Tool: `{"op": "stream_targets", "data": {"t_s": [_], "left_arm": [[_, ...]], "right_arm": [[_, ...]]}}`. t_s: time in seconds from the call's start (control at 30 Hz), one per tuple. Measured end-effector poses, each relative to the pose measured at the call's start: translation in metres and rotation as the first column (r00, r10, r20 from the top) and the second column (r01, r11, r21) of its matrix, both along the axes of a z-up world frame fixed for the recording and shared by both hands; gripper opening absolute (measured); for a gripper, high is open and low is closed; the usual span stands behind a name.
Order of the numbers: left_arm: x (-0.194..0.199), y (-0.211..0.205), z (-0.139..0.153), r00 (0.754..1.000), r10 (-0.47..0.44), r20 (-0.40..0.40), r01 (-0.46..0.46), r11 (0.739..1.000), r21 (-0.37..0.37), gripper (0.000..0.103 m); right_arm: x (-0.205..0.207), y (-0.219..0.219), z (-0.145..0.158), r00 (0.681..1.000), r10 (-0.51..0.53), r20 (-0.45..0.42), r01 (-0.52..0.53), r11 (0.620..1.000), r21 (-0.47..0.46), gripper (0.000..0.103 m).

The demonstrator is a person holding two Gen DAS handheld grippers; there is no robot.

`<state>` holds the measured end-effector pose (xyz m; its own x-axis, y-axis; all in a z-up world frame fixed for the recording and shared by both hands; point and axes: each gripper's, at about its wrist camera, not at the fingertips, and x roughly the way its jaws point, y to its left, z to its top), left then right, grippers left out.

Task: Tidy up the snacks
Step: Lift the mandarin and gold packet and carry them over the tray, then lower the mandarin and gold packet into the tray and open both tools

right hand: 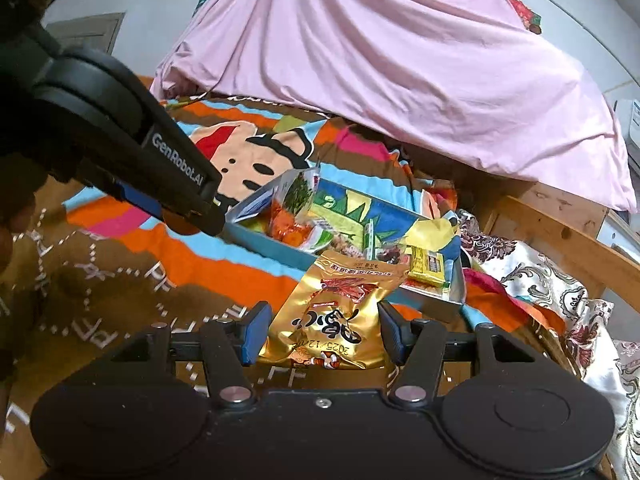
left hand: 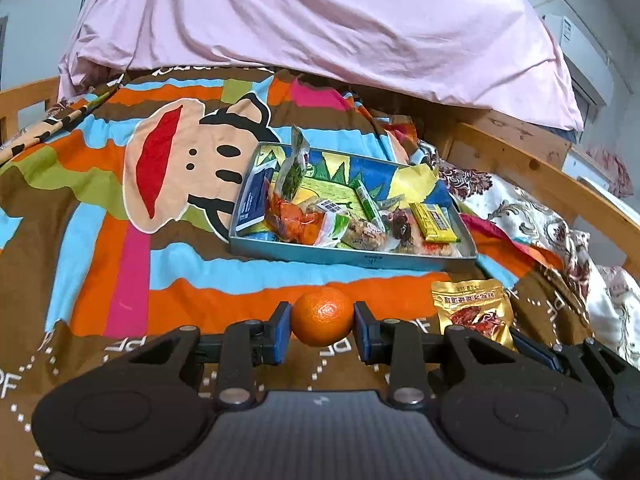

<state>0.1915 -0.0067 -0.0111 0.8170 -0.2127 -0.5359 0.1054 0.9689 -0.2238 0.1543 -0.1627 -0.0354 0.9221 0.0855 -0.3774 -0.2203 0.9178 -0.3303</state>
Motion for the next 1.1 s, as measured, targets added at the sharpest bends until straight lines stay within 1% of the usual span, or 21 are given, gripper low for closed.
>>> {"op": "stream_targets", "data": {"t_s": [0.1,0.2,0.3,0.37,0.47,0.53,0.63,0.77,0.8,0.83,0.87,0.9,0.97,1.0,1.1], "left_arm": [[0.018,-0.002,-0.002,1.0,-0.001,-0.006,0.001,1.0,-0.002,0.036],[0.046,-0.002,-0.002,1.0,-0.002,-0.002,0.002,1.0,-0.011,0.036],[0.08,-0.007,-0.003,1.0,-0.015,0.009,0.015,1.0,-0.001,0.036],[0.109,-0.014,-0.005,1.0,-0.029,0.012,0.029,1.0,0.01,0.036],[0.157,-0.026,-0.011,0.999,-0.053,0.008,0.053,0.999,0.0,0.036],[0.19,-0.04,-0.015,0.998,-0.067,0.016,0.067,0.998,0.021,0.036],[0.229,-0.063,-0.021,0.995,-0.101,0.024,0.1,0.993,0.068,0.036],[0.26,-0.083,-0.032,0.991,-0.131,0.023,0.128,0.984,0.121,0.036],[0.265,-0.085,-0.035,0.991,-0.136,0.017,0.133,0.982,0.135,0.037],[0.268,-0.087,-0.039,0.991,-0.136,0.006,0.133,0.979,0.151,0.038],[0.269,-0.087,-0.042,0.991,-0.134,-0.004,0.133,0.978,0.158,0.05],[0.27,-0.086,-0.044,0.991,-0.131,-0.007,0.13,0.979,0.156,0.064],[0.265,-0.081,-0.046,0.994,-0.108,0.01,0.106,0.986,0.133,0.076],[0.262,-0.078,-0.045,0.995,-0.095,0.012,0.093,0.988,0.12,0.08],[0.249,-0.068,-0.04,0.998,-0.066,0.006,0.065,0.995,0.077,0.082]], "right_arm": [[0.016,-0.002,0.001,1.0,0.008,0.0,-0.008,1.0,-0.005,0.059],[0.047,-0.009,0.005,1.0,0.005,0.013,-0.005,1.0,-0.008,0.059],[0.089,-0.017,0.009,1.0,-0.003,0.021,0.003,1.0,0.001,0.059],[0.122,-0.024,0.011,1.0,-0.005,0.028,0.005,1.0,0.005,0.059],[0.17,-0.039,0.009,1.0,-0.016,0.024,0.016,0.999,0.03,0.059],[0.197,-0.05,0.004,0.999,-0.029,0.019,0.028,0.999,0.042,0.059],[0.232,-0.067,-0.008,0.998,-0.06,-0.018,0.061,0.995,0.082,0.059],[0.258,-0.079,-0.022,0.996,-0.068,-0.065,0.075,0.991,0.112,0.061],[0.26,-0.081,-0.026,0.995,-0.074,-0.069,0.082,0.989,0.119,0.063],[0.262,-0.083,-0.028,0.994,-0.083,-0.073,0.091,0.988,0.123,0.073],[0.262,-0.084,-0.029,0.994,-0.087,-0.073,0.096,0.987,0.129,0.085],[0.261,-0.085,-0.029,0.994,-0.082,-0.069,0.09,0.986,0.139,0.087],[0.256,-0.086,-0.026,0.995,-0.08,-0.065,0.088,0.985,0.146,0.089],[0.253,-0.086,-0.023,0.994,-0.083,-0.067,0.092,0.985,0.145,0.09],[0.237,-0.093,-0.016,0.99,-0.118,-0.082,0.13,0.978,0.163,0.091]]}}
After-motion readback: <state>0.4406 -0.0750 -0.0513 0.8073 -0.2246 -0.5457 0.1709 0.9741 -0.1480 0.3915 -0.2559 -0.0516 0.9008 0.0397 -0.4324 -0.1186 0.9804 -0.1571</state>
